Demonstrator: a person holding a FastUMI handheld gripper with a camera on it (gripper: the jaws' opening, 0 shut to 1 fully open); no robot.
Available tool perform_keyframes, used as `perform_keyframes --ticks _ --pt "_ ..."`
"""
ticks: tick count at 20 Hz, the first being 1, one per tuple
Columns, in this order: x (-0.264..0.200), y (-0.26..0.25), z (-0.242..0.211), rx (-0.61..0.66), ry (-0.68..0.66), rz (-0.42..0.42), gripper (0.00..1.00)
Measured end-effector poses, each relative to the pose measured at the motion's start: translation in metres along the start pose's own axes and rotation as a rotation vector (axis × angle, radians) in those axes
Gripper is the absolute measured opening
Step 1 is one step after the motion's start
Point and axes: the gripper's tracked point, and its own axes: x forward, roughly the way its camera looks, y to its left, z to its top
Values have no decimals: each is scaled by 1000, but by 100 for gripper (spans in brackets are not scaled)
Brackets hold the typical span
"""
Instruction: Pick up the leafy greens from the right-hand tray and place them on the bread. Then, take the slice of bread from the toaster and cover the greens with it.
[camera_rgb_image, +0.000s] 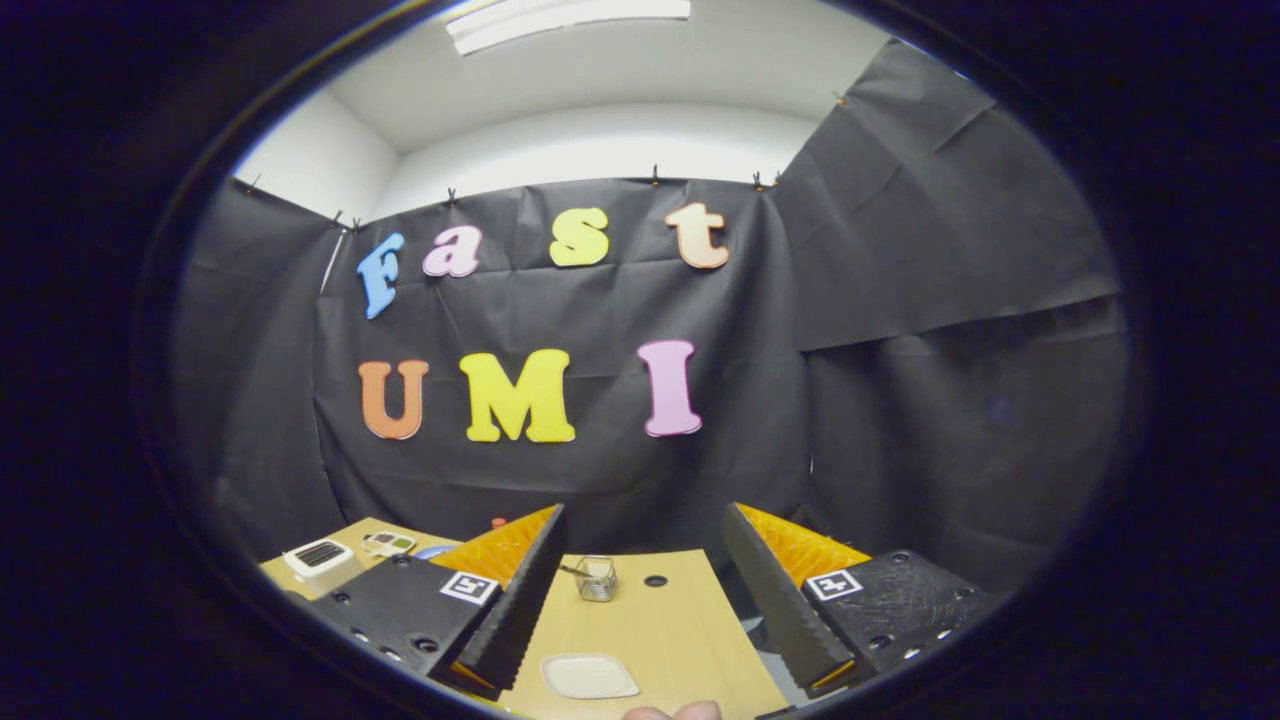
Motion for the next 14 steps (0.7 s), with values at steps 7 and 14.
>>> perform_keyframes --ticks 7,14 --pt "2 -15 5 13 -2 -35 96" --pt "6 4 7 16 4 -32 96"
